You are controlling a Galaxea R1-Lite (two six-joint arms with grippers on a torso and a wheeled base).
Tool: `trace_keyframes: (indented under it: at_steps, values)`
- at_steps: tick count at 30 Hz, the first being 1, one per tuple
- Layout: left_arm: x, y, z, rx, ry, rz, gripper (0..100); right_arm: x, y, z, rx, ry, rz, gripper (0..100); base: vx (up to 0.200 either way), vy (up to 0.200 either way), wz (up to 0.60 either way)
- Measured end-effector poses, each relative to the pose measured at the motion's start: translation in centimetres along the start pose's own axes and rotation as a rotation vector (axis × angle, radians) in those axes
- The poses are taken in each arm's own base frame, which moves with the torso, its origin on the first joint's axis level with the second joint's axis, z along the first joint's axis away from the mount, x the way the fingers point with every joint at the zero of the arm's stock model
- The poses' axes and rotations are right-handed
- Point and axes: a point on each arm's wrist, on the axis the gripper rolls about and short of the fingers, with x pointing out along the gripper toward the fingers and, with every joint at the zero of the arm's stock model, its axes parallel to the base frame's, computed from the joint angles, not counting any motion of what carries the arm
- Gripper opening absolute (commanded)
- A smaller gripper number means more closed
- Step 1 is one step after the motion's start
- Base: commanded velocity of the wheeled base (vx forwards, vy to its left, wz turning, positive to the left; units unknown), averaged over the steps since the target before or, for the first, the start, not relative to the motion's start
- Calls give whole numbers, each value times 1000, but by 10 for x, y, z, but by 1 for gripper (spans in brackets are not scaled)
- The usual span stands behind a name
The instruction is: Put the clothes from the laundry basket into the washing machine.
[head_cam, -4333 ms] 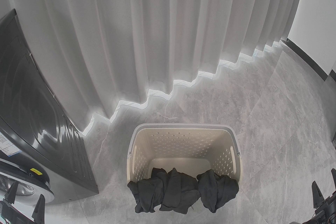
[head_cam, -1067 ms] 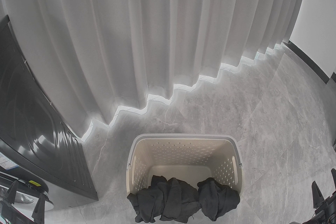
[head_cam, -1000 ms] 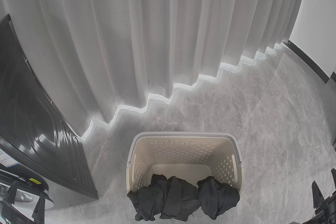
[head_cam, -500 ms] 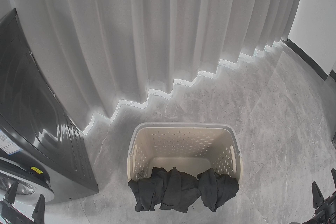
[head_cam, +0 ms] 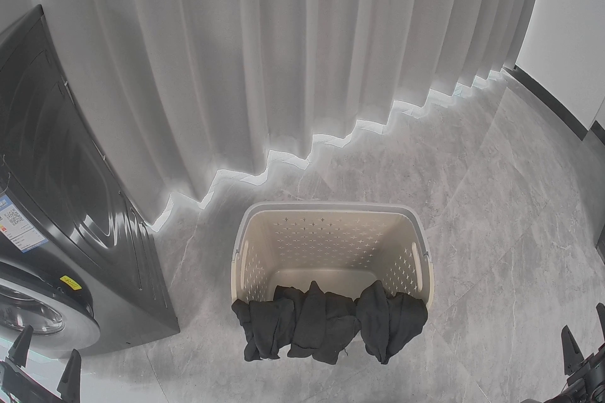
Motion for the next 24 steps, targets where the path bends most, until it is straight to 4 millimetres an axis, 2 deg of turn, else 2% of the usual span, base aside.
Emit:
trace_keyframes:
  at_steps: [2,9,15,24]
  values:
    - [0,0,0,0,0,0,100,0,0,0,0,0,0,100,-200,0,0]
    - [0,0,0,3,0,0,100,0,0,0,1,0,-7,100,0,0,0]
    - [0,0,0,4,0,0,100,0,0,0,1,0,-10,100,0,0,600]
    - [0,0,0,3,0,0,100,0,0,0,1,0,-7,100,0,0,0]
